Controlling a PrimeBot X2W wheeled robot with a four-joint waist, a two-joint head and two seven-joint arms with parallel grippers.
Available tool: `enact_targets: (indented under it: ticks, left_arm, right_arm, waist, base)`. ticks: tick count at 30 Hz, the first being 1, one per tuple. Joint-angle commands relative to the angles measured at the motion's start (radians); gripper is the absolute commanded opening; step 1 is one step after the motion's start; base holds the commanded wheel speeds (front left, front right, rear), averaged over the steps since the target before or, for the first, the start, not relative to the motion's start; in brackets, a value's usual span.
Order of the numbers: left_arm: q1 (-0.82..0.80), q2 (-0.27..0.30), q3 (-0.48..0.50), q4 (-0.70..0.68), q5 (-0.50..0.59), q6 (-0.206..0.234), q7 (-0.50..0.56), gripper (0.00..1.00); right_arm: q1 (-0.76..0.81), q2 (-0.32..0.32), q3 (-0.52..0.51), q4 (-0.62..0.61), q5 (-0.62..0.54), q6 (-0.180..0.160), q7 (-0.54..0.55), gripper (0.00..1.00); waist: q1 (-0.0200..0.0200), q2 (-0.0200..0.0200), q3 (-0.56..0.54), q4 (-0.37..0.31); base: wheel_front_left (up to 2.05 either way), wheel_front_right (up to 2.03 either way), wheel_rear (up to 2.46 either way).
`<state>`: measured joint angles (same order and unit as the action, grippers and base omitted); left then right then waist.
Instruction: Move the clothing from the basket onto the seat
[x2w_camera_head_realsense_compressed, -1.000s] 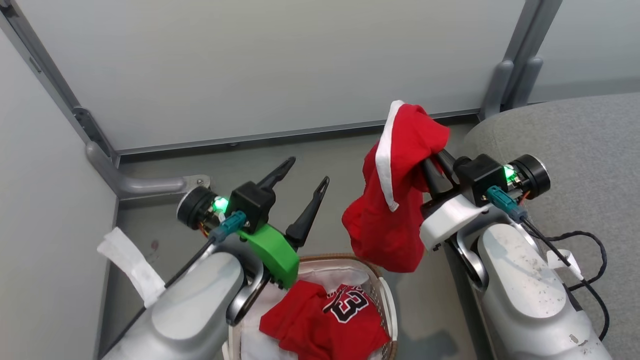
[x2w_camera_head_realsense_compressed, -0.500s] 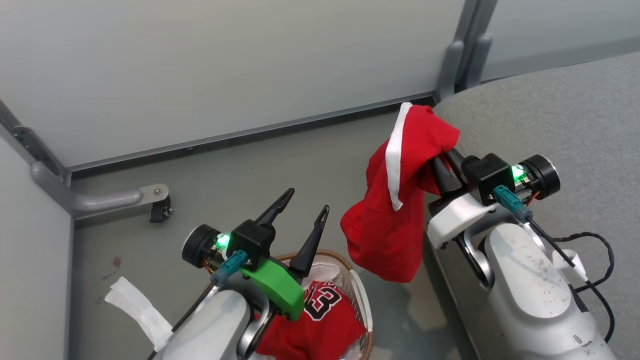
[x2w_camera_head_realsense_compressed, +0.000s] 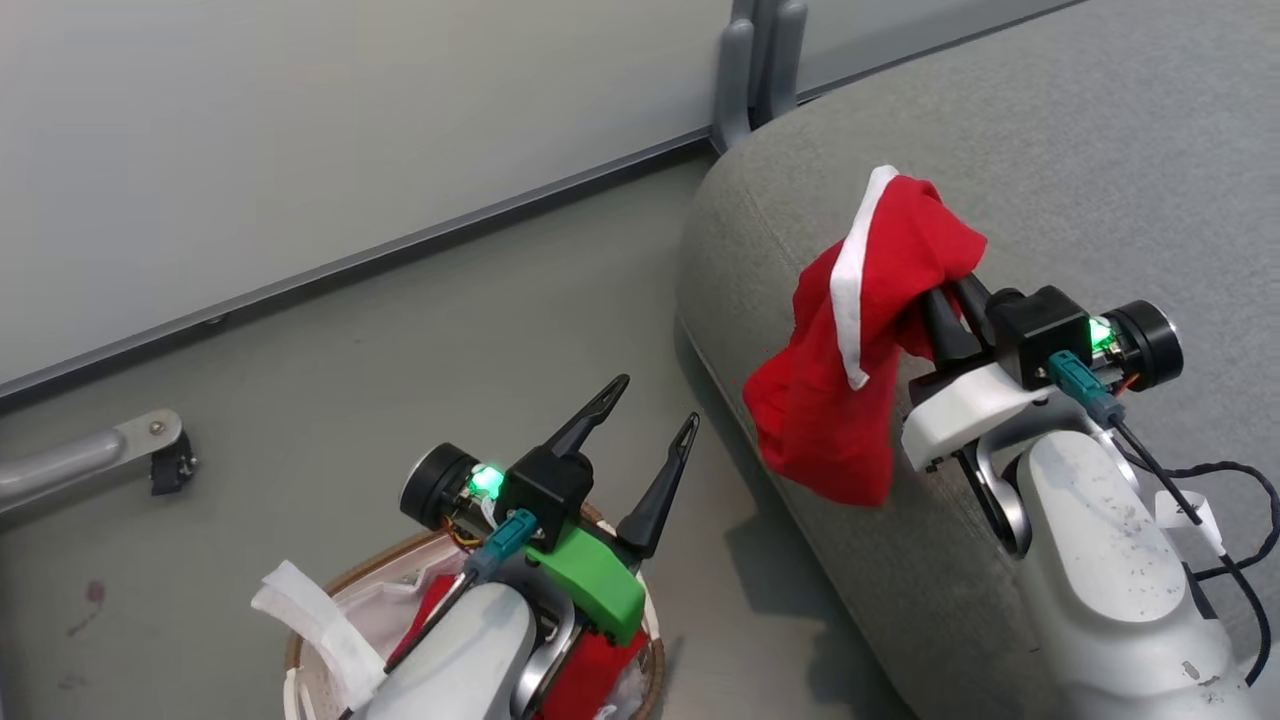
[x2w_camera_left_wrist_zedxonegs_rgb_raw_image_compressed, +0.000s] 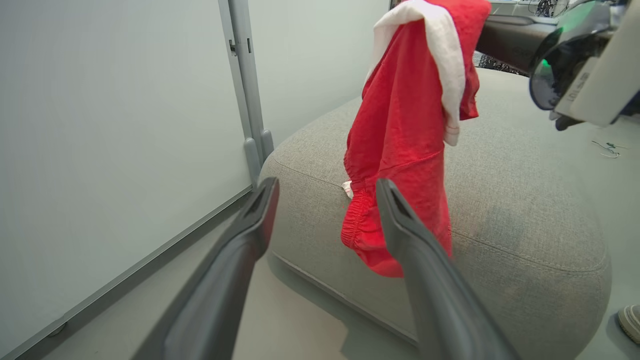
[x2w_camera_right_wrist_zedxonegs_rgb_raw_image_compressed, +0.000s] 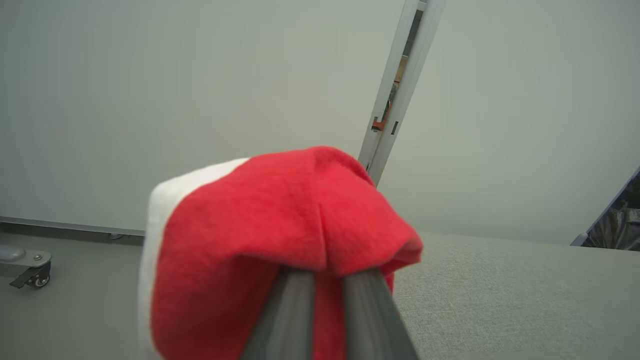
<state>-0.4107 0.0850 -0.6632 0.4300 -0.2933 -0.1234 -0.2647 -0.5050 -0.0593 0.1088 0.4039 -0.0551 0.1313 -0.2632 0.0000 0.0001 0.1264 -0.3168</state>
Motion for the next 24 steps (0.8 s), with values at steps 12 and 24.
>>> enact_targets:
  ticks: [12, 24]
  left_arm:
    - [-0.055, 0.01, -0.023, -0.021, 0.035, -0.008, 0.001, 1.0]
    - [-0.183, 0.043, -0.052, -0.089, 0.059, -0.008, 0.001, 1.0]
  right_arm:
    - [-0.152, -0.061, -0.062, 0.01, -0.017, -0.001, -0.002, 0.0]
    - [-0.539, -0.335, -0.163, 0.157, -0.035, -0.001, -0.002, 0.0]
  waist:
    - [0.0, -0.0001, 0.154, 0.002]
    - [0.0, -0.0001, 0.44, 0.155]
  base:
    - [0.0, 0.0, 0.0]
    - [0.0, 0.0, 0.0]
